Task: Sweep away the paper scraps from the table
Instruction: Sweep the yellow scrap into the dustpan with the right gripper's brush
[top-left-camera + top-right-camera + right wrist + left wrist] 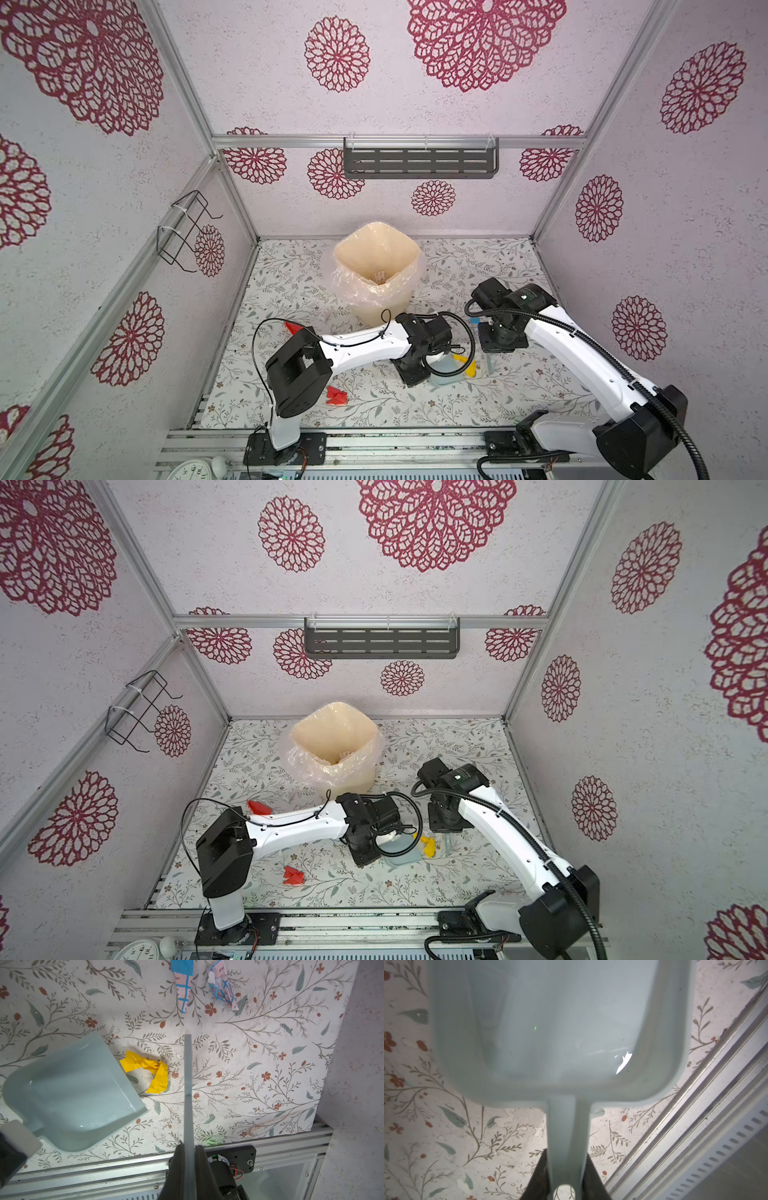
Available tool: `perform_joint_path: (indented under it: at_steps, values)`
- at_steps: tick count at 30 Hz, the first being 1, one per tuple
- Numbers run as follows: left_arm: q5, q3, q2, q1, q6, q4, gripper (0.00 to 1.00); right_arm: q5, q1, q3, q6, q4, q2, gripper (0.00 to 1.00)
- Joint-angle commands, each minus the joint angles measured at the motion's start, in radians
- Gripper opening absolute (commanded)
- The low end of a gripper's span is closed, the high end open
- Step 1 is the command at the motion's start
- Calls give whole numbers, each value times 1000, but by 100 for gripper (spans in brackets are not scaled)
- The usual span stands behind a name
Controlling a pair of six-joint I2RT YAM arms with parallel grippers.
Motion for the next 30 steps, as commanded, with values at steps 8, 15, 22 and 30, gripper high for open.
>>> perform_joint_path:
  at_steps: [8,15,22,30]
  values:
    - [21,22,39,7,48,13,0,25,-4,25,-62,-5,18,0]
    - [25,24,56,14,52,17,0,-17,-3,2,-79,35,23,0]
    - [26,26,56,27,62,15,0,-52,-1,-9,-89,47,25,0]
    - [24,21,104,35,64,30,0,-110,3,-8,-89,69,23,0]
